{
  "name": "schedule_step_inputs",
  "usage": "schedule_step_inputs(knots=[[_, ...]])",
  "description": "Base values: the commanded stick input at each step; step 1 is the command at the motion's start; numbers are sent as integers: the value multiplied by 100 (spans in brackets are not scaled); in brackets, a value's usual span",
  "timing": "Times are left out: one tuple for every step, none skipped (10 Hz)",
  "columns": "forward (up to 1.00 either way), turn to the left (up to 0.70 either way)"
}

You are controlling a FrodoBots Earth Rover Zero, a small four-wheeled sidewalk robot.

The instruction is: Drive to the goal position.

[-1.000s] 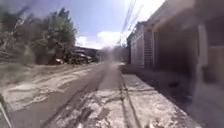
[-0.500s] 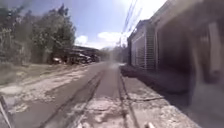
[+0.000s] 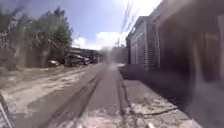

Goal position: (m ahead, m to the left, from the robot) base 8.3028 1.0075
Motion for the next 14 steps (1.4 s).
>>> schedule_step_inputs(knots=[[100,0],[100,0],[100,0],[100,0],[100,0],[100,0],[100,0],[100,0],[100,0],[100,0],[100,0],[100,0],[100,0],[100,0]])
